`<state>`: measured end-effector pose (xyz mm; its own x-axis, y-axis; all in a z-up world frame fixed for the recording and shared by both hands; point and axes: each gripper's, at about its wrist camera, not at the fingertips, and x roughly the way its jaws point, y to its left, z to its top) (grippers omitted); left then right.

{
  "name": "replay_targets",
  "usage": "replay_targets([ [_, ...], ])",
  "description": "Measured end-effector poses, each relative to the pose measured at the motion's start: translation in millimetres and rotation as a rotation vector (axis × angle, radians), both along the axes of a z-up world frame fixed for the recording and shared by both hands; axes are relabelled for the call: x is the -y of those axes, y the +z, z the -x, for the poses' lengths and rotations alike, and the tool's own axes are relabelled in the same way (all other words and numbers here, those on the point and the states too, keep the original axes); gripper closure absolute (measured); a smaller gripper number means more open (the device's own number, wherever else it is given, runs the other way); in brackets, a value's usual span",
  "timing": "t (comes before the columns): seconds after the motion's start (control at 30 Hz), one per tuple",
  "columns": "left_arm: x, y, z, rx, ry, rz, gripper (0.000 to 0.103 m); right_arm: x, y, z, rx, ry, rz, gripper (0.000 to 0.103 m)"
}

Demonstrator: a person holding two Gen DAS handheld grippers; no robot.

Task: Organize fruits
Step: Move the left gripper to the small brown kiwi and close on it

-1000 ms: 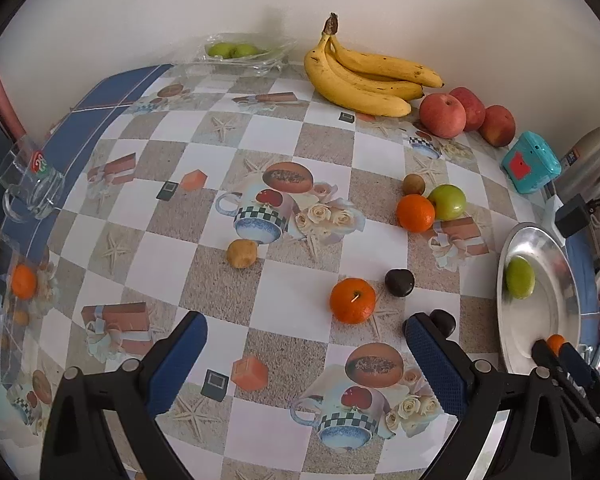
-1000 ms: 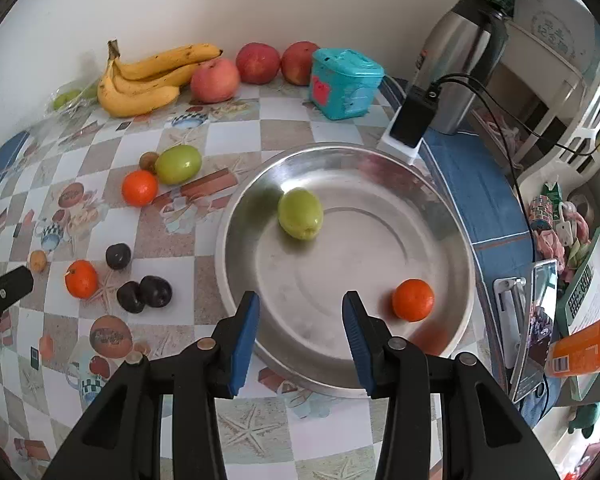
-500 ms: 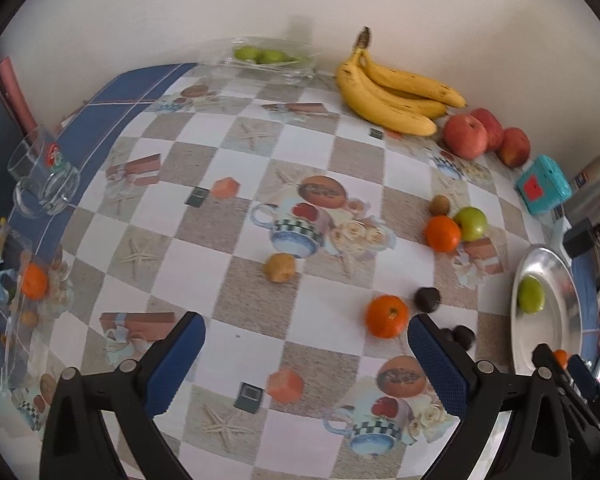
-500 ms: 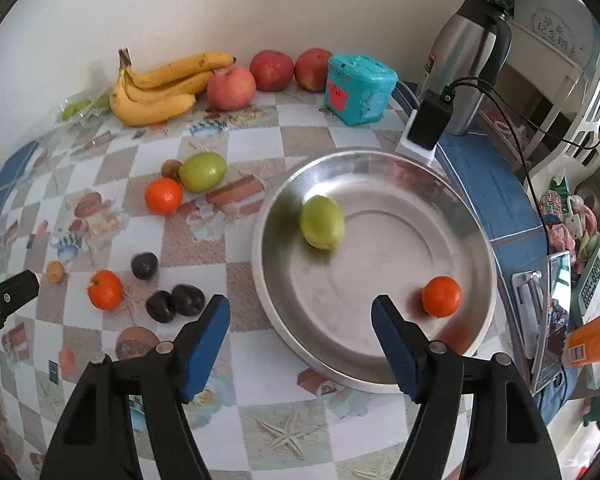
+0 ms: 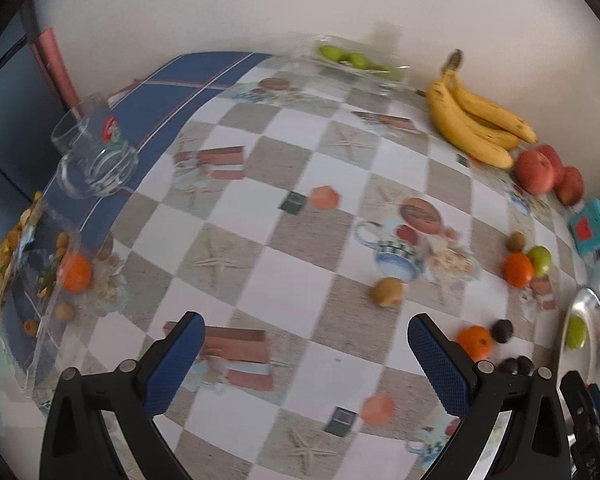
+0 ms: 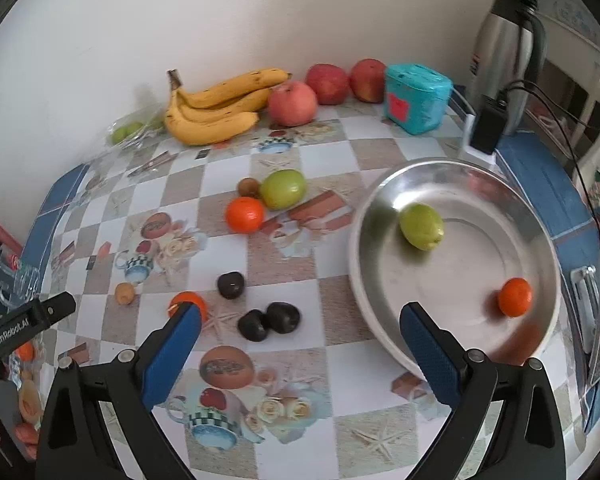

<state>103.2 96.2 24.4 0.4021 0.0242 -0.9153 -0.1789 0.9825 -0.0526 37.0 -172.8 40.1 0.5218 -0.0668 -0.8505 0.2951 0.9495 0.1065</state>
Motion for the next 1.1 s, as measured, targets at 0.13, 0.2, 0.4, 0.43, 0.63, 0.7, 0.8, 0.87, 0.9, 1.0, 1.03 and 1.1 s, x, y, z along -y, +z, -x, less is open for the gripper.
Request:
replay_targets([
  [0.13,-15.3,-6.5,-2.8,-0.014,0.033,0.016,0.000,-9.3,-4.9,-4.2,0.002,0.023,-0.032,0.004],
  [0.2,-21.2,-9.4,-3.8,-0.018,0.046,0.023,0.000,-15.1,-7.9,-7.4,-0.002,0.048,-0.040,0.004],
  [0.4,-22.7,-18.5,-8.9,-0.032,0.040,0.039,0.000,-27.2,-15.5,-14.8,-0.011,0.095,-0.049,0.004],
  [0.43,-21.6,-19.1,-9.6,-0.031,0.035,0.039,0.000,-27.6,-17.5,-15.9,-0.016,0.096,-0.055,0.004],
  [0.63,-8.2,-21.0,-15.8,-0.016,-0.009,0.027,0.000,-25.3,-27.4,-20.9,-0.048,0.110,-0.099,0.004],
  [0.7,-2.4,-22.9,-18.8,-0.015,-0.031,0.039,0.000,-23.3,-29.1,-22.2,-0.052,0.105,-0.106,0.003],
  [0.8,7.6,-25.3,-23.8,-0.007,-0.072,0.053,0.000,-20.0,-30.0,-23.6,-0.060,0.097,-0.094,0.003],
  [0.87,13.5,-26.1,-26.1,-0.003,-0.090,0.049,0.001,-16.7,-30.0,-24.3,-0.062,0.089,-0.092,0.003],
  [0.9,17.4,-26.7,-28.0,0.000,-0.104,0.046,0.002,-14.1,-30.2,-24.6,-0.064,0.083,-0.094,0.003],
  [1.0,24.4,-29.5,-31.7,0.001,-0.130,0.048,0.007,-6.9,-31.2,-25.2,-0.068,0.068,-0.106,0.003],
  [1.03,26.6,-31.6,-33.0,-0.003,-0.137,0.054,0.009,-5.1,-31.4,-25.5,-0.069,0.063,-0.109,0.003],
  [1.1,30.0,-36.3,-35.0,-0.011,-0.148,0.061,0.013,-2.6,-31.6,-26.8,-0.071,0.057,-0.109,0.003],
])
